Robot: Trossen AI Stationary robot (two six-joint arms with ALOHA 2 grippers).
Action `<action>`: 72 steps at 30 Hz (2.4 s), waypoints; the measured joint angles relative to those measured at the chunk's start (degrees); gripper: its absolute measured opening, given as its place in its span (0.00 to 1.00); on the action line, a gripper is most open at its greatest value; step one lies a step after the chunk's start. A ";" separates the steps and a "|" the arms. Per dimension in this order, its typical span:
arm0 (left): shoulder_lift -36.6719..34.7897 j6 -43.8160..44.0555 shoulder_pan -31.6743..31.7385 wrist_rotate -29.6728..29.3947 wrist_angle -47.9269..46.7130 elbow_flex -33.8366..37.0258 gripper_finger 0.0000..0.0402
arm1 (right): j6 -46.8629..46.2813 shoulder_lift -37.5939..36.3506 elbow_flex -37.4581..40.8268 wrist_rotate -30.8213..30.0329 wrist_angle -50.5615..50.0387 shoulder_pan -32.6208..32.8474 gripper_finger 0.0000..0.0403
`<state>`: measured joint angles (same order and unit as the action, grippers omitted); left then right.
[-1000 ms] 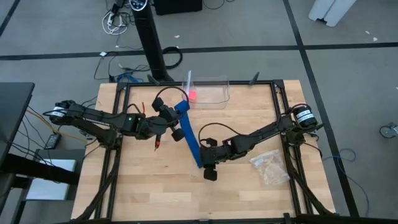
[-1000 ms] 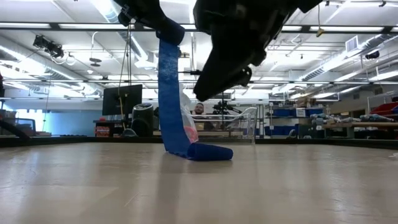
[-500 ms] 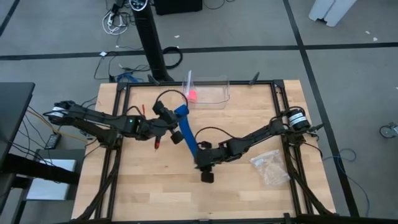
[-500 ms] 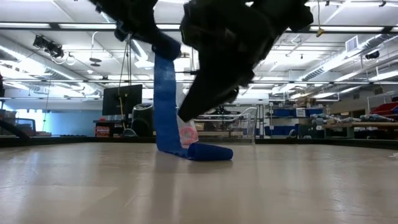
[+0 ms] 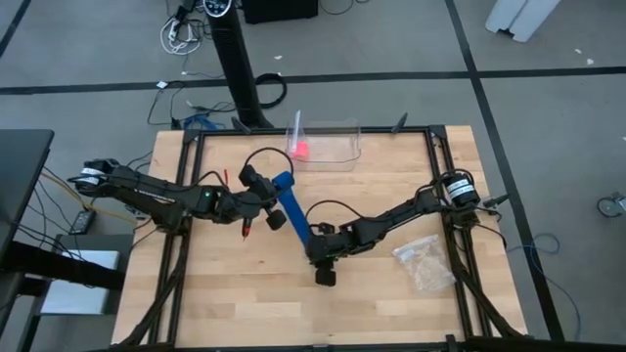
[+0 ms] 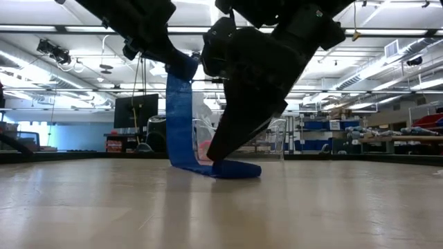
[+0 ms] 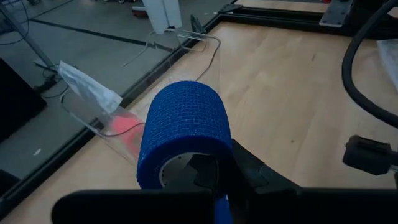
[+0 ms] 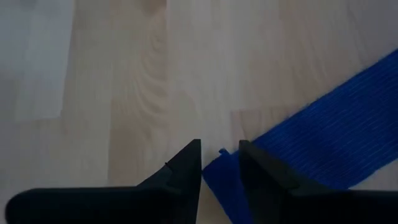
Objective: Roll bandage
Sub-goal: Roll the blue bandage
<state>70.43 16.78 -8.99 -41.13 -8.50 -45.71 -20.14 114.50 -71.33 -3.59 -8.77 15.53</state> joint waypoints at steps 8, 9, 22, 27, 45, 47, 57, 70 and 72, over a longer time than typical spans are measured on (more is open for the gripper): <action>0.07 0.41 0.00 0.84 0.09 0.02 0.05 | -1.52 0.00 0.04 0.46 -0.28 -0.13 0.27; 0.07 0.41 0.00 0.86 0.24 0.02 0.05 | -1.76 0.00 0.04 0.48 -0.45 -0.13 0.27; 0.07 0.81 -0.02 0.91 -0.08 0.02 0.05 | -1.81 1.48 0.07 -4.25 -1.39 0.43 0.05; 0.07 1.05 -0.02 0.90 -0.49 0.02 0.05 | -2.05 0.97 0.07 -5.78 -1.60 1.36 0.03; 0.09 4.48 1.69 -4.48 -10.47 0.04 0.05 | -0.63 -5.63 0.07 -12.24 -6.44 8.29 0.01; 0.09 4.56 2.28 -4.84 -11.37 0.04 0.05 | -0.32 -7.39 0.07 -14.23 -7.22 9.41 0.01; -0.12 4.76 6.43 -5.96 -13.43 2.94 0.05 | 0.37 -12.67 0.07 -25.75 -9.32 14.89 0.01; -7.39 7.91 11.50 -4.67 -7.53 15.58 0.05 | -0.56 -14.83 0.07 -43.51 -10.45 20.53 0.01; -9.32 7.93 12.58 -4.67 -7.84 16.67 0.05 | -1.33 -14.91 0.04 -46.67 -10.61 21.58 0.01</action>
<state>61.12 24.71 3.59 -45.79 -16.34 -29.05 -21.47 99.59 -71.29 -50.27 -19.38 37.11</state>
